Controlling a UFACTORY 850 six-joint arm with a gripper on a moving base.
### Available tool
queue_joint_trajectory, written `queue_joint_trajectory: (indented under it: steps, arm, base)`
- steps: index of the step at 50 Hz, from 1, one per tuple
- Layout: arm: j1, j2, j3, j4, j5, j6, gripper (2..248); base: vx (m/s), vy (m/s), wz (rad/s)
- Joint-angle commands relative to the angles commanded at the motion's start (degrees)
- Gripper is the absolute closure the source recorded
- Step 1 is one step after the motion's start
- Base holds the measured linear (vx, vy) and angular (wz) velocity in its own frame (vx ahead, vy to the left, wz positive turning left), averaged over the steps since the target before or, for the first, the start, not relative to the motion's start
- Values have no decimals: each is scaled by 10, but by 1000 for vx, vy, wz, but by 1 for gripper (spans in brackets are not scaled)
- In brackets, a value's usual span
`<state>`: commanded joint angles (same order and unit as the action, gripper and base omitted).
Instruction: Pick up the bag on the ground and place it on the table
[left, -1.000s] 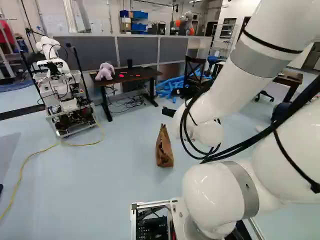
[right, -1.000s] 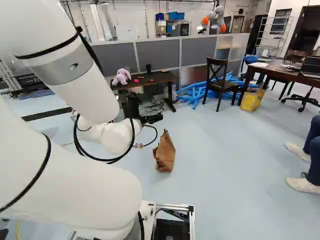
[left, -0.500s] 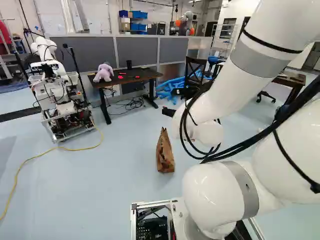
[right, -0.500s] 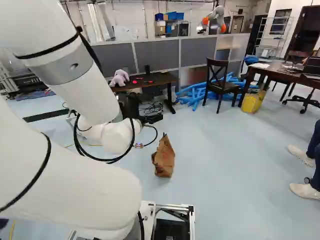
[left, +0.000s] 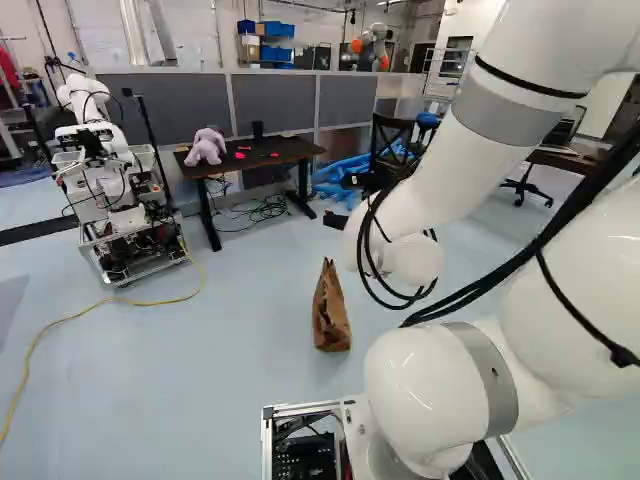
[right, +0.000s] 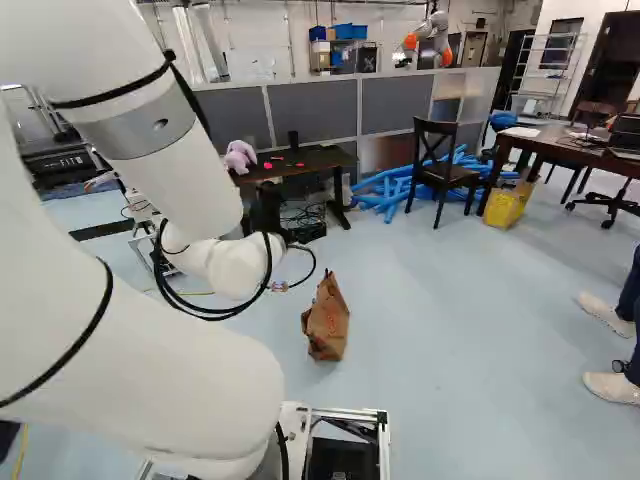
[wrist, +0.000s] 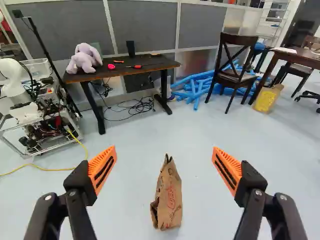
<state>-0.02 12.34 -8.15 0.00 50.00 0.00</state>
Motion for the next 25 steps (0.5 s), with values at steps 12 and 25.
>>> queue_joint_trajectory:
  steps: [12, 25]
  arm:
    - [-3, -41, -37, 0, 0, 0, 3]
    - [-8, -99, -79, 0, -5, 0, 3]
  base:
    - [0, 0, 0]
    - [0, 0, 0]
